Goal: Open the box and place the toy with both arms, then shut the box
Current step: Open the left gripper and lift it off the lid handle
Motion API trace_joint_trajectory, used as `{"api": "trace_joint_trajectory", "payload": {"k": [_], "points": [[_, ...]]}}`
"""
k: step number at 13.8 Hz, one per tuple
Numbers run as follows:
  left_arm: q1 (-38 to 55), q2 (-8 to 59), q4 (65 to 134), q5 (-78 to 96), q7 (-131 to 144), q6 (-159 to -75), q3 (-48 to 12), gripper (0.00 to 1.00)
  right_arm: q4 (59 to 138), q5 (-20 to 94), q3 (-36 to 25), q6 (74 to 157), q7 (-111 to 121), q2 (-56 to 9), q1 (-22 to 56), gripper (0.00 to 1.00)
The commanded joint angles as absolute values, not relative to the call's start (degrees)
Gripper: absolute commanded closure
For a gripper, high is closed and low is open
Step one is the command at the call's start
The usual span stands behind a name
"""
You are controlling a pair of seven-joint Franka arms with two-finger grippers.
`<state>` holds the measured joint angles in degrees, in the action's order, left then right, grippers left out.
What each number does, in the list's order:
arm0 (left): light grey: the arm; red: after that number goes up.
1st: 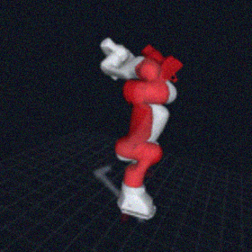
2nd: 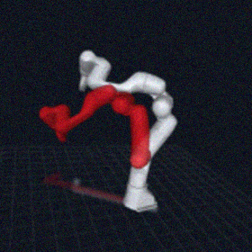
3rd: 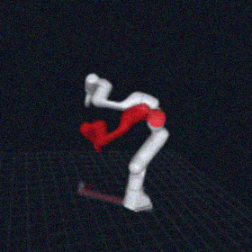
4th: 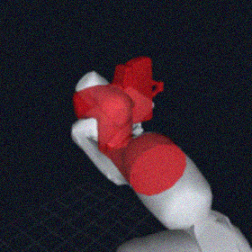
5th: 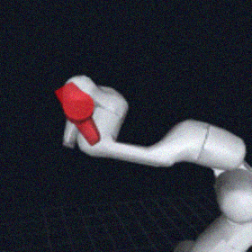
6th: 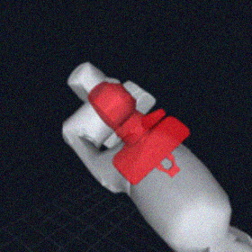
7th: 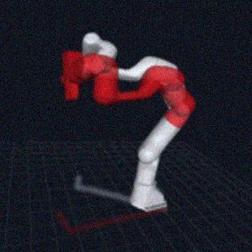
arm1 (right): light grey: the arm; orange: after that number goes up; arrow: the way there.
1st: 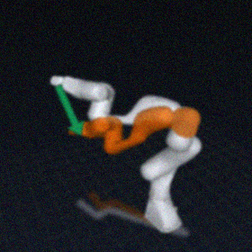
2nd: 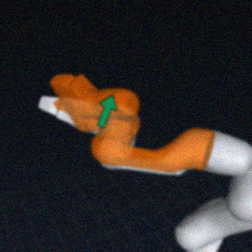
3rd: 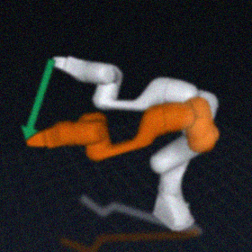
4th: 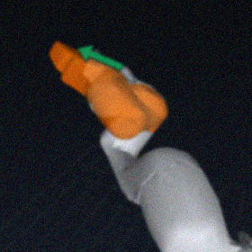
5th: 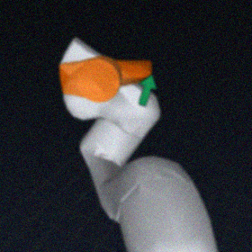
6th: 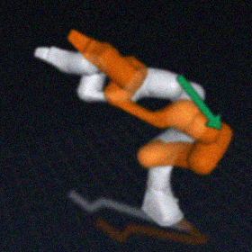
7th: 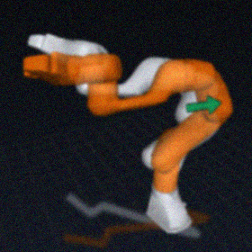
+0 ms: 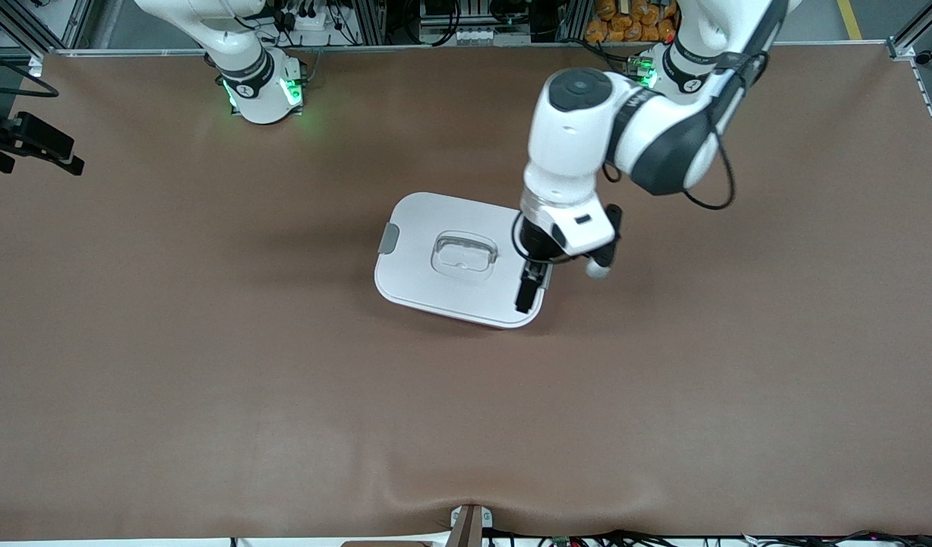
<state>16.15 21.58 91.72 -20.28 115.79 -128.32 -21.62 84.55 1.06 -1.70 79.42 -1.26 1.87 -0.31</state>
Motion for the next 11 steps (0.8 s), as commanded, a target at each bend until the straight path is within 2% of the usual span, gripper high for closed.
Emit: {"api": "trace_joint_trajectory", "payload": {"k": [1,6,11], "points": [[10.9,21.0,89.4,-17.6,109.4,-123.9,-22.6,0.00,83.9,0.1,-1.6,79.2,-2.0,1.6,-0.1,0.00],[5.1,17.7,89.0,-14.4,99.5,-119.2,-22.8,0.00,83.8,0.4,-1.6,79.2,-2.1,1.6,-0.1,0.00],[-0.8,9.8,90.9,-5.8,82.9,-110.7,-22.2,0.00,83.8,0.8,-1.6,79.1,-2.1,1.6,0.0,0.00]]}}
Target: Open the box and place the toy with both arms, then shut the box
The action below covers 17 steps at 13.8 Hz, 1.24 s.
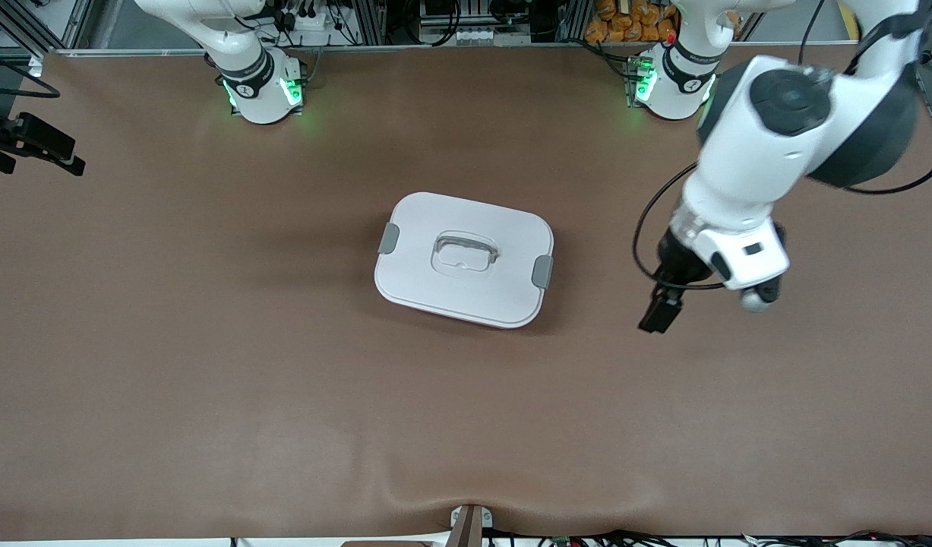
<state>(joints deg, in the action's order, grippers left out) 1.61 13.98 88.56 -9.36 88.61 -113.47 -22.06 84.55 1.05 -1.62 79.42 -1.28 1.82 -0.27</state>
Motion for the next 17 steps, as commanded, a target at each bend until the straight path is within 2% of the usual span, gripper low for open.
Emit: {"api": "trace_joint_trajectory", "payload": {"k": [1,3,6,9,13,17], "points": [[-2.4,8.5,91.4,-4.4,79.0,-108.7,-22.1,0.00,83.8,0.8,-1.5,79.2,-2.1,1.6,0.0,0.00],[-3.1,6.3,91.8,-1.7,72.6,-105.7,-21.2,0.00,83.8,0.9,-1.5,79.1,-2.2,1.6,0.1,0.00],[-1.6,1.4,94.5,0.3,63.6,-103.6,-16.2,0.00,83.8,0.9,-1.4,79.1,-2.2,1.6,0.4,0.00],[4.5,-2.4,96.3,1.0,52.7,-99.2,-7.1,0.00,83.8,1.0,-1.5,78.8,-2.2,1.6,0.3,0.00],[4.7,-4.7,96.2,0.9,36.9,-93.2,-3.9,0.00,83.8,1.0,-1.5,78.8,-2.2,1.6,0.4,0.00],[1.5,-4.7,95.8,0.7,19.9,-89.9,-3.7,0.00,83.8,1.0,-1.5,78.8,-2.2,1.6,0.4,0.00]]}}
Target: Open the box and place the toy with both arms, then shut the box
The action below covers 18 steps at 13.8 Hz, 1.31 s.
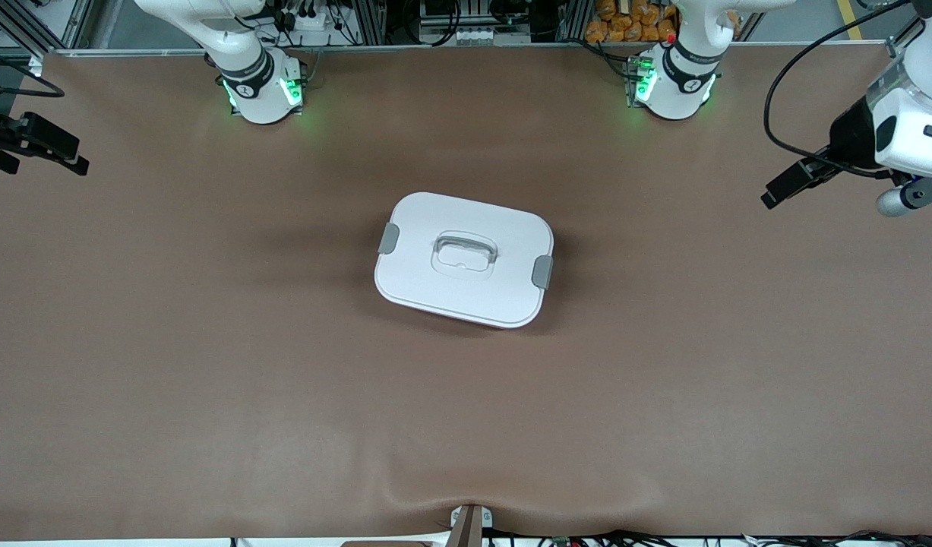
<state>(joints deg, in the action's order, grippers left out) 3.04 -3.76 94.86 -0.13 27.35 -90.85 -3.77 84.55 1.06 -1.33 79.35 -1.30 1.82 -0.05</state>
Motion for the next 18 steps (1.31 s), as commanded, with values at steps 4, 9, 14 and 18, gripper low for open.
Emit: {"api": "trace_joint_trajectory", "payload": {"k": [4,9,14,18], "points": [[1.3,-4.2,93.4,-0.3,9.6,-88.4,-4.0,0.00,83.8,1.0,-1.5,78.8,-2.2,1.6,0.4,0.00],[1.3,-4.1,90.4,-3.3,0.4,-80.5,-4.1,0.00,83.8,1.0,-1.5,78.7,-2.2,1.6,0.3,0.00],[1.9,-1.4,88.6,-6.3,1.4,-83.7,-4.9,0.00,83.8,1.1,-1.5,78.7,-2.2,1.6,0.1,0.00],[1.5,-0.5,90.1,-1.8,1.7,-87.4,-4.5,0.00,83.8,1.1,-1.5,78.7,-2.2,1.6,0.2,0.00]]}}
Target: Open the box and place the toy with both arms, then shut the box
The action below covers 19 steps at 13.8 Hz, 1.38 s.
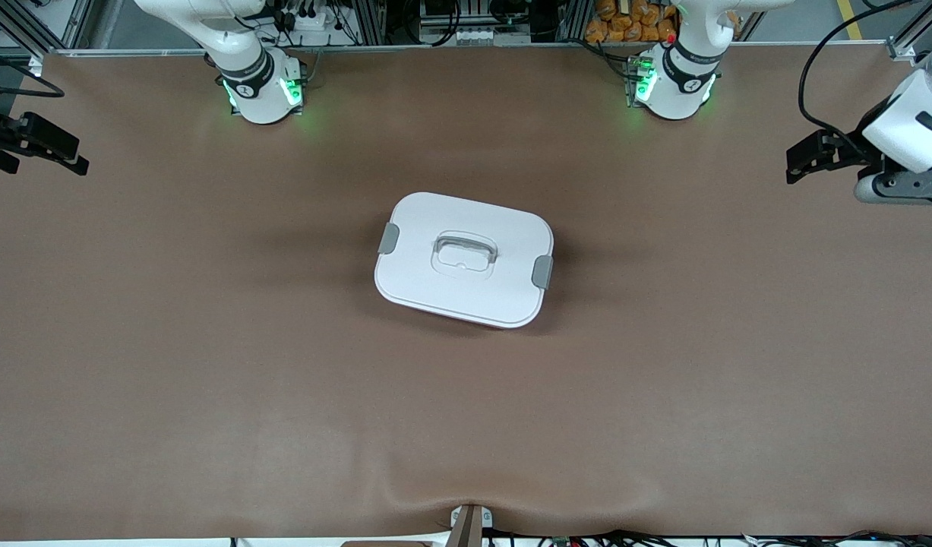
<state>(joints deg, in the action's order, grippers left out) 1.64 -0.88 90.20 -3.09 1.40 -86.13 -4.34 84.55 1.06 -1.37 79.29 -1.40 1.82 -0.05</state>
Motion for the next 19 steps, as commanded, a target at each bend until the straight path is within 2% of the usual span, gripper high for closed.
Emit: {"api": "trace_joint_trajectory", "payload": {"k": [1,9,19], "points": [[1.5,-0.5,90.3,-1.6,1.7,-87.6,-4.5,0.00,83.8,1.0,-1.5,78.7,-2.2,1.6,0.2,0.00],[2.0,-1.3,90.0,-2.6,1.3,-89.2,-6.9,0.00,83.8,1.1,-1.5,78.7,-2.2,1.6,0.2,0.00],[1.6,-1.3,90.0,-2.5,1.4,-88.6,-6.9,0.00,83.8,1.1,-1.5,78.7,-2.2,1.6,0.1,0.00]]}}
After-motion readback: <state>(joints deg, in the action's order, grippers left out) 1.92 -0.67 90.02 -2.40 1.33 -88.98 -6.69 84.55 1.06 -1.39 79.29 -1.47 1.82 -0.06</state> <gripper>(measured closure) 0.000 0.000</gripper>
